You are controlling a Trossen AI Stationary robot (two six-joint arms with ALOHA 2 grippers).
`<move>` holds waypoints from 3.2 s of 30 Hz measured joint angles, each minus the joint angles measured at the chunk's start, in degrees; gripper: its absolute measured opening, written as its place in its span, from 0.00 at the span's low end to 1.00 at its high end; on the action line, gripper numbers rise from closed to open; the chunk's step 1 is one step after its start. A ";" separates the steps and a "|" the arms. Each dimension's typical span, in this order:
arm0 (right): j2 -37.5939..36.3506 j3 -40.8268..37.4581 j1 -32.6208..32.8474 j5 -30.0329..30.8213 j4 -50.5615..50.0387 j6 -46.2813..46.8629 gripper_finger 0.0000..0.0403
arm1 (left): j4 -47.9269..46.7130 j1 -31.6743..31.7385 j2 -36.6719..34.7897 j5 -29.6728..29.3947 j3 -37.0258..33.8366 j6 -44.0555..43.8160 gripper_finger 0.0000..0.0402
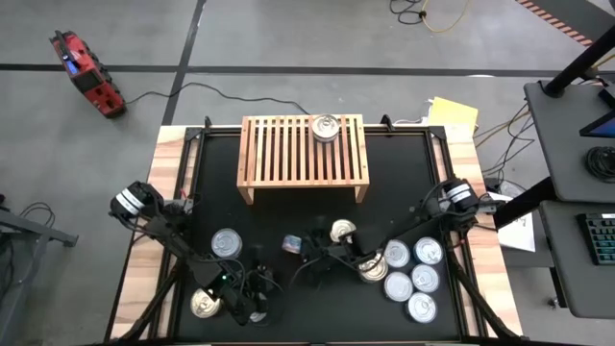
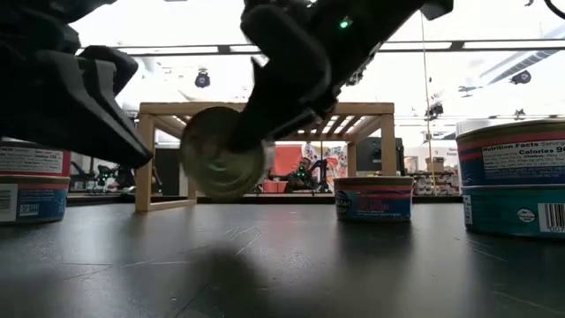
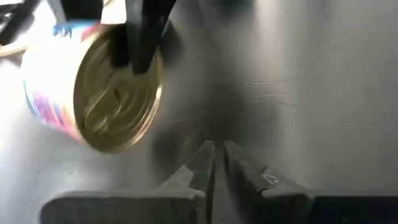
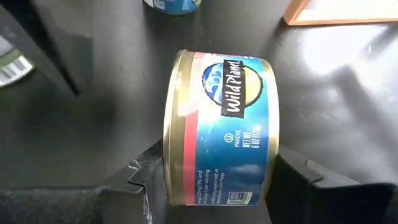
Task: Stack canned seafood by type on shelf
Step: Stack the blue and pink tuna can on top of the blue and pink tuna can
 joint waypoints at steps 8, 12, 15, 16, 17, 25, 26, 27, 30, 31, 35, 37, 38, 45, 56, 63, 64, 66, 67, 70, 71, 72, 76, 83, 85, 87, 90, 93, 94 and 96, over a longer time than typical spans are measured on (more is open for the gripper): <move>-9.26 -6.33 0.04 -0.70 -0.87 0.92 0.47 | -6.95 -0.13 -0.18 -4.29 3.37 0.63 0.25; -14.79 -10.83 0.02 -0.71 0.29 2.26 0.47 | -10.64 -0.13 -0.32 -7.26 5.61 3.53 0.28; -18.95 -16.19 0.02 -0.82 5.44 2.43 0.47 | -10.83 -0.13 -0.68 -10.84 6.54 7.94 0.28; -20.26 -18.11 0.02 -0.78 7.68 2.45 0.47 | -10.77 -0.13 -0.83 -11.90 6.77 9.43 0.28; -21.83 -20.06 0.02 -0.84 9.93 2.47 0.47 | -10.61 -0.13 -1.10 -12.53 6.84 10.88 0.28; -31.58 -32.53 -0.85 -2.94 25.86 3.74 0.47 | -10.62 0.56 -7.42 -12.72 6.75 22.16 0.20; -32.22 -33.46 -1.14 -4.10 27.86 3.76 0.47 | -10.49 0.73 -8.91 -11.67 6.75 23.98 0.19; -32.71 -34.38 -1.44 -5.17 29.44 3.83 0.47 | -10.25 1.01 -10.27 -10.86 6.70 25.74 0.18; -33.01 -36.29 -2.47 -7.70 33.65 4.78 0.47 | -6.22 2.49 -14.46 -4.51 5.74 31.70 0.16; -32.85 -36.60 -2.86 -8.43 34.31 4.97 0.47 | -3.84 3.36 -15.79 0.17 5.14 34.27 0.15; -31.45 -36.85 -3.90 -9.76 35.37 6.23 0.47 | 10.01 7.57 -21.13 19.28 0.36 42.42 0.12; -30.90 -36.89 -3.98 -9.73 35.31 6.25 0.47 | 16.10 9.76 -23.33 23.88 -3.01 43.93 0.11; -30.64 -36.83 -4.02 -9.72 35.83 6.36 0.47 | 18.61 10.76 -24.34 24.24 -4.93 44.07 0.11; -30.61 -36.78 -3.98 -9.87 36.78 5.79 0.47 | 45.16 16.26 -28.01 20.16 -17.26 35.00 0.11; -26.29 -36.72 -3.85 -9.76 44.88 0.54 0.47 | 53.46 18.25 -27.32 14.99 -23.88 20.03 0.26; -21.70 -36.71 -3.85 -12.05 52.17 -1.82 0.47 | 52.58 18.21 -24.93 14.65 -24.02 16.27 0.50; -20.95 -36.69 -3.85 -12.90 53.12 -2.03 0.47 | 52.47 18.21 -24.49 13.14 -24.02 16.04 0.53; -19.87 -36.52 -3.85 -14.42 54.06 -2.59 0.47 | 52.57 18.27 -23.56 12.00 -24.02 15.97 0.60; -19.36 -36.54 -3.79 -14.67 54.22 -2.84 0.47 | 52.53 18.30 -23.13 12.00 -24.02 15.96 0.63; -18.42 -36.54 -3.70 -14.72 55.33 -3.14 0.47 | 52.72 18.25 -21.67 12.08 -24.02 15.95 0.70; -18.22 -36.54 -3.72 -14.65 55.77 -3.62 0.47 | 53.04 18.25 -21.29 12.14 -24.02 15.93 0.73; -17.83 -36.54 -3.72 -14.62 56.90 -4.10 0.47 | 53.26 18.25 -20.82 12.21 -24.02 15.94 0.74; -17.33 -36.52 -3.74 -14.58 57.60 -5.52 0.47 | 53.53 18.28 -19.00 15.52 -23.56 15.97 0.79; -16.30 -34.87 -3.58 -14.68 57.68 -8.32 0.47 | 54.20 19.00 -15.91 16.41 -21.33 16.62 0.79; -15.21 -33.52 -3.58 -14.90 57.70 -9.05 0.47 | 54.40 19.14 -14.97 16.47 -20.38 17.50 0.79; -14.17 -32.71 -3.58 -15.79 57.54 -9.91 0.47 | 54.35 19.48 -13.98 16.53 -19.34 18.12 0.79; -12.96 -31.49 -3.58 -16.14 57.63 -10.46 0.47 | 54.15 19.64 -13.78 16.53 -18.98 18.64 0.78; -12.95 -31.45 -3.58 -16.16 57.24 -10.54 0.47 | 54.07 19.65 -13.84 16.55 -19.10 19.39 0.76; -12.97 -31.47 -3.58 -16.14 57.20 -10.56 0.47 | 54.20 19.65 -13.84 16.62 -19.11 19.42 0.75; -13.27 -31.47 -3.58 -16.14 56.91 -10.73 0.47 | 54.18 19.63 -13.88 16.75 -19.11 19.42 0.71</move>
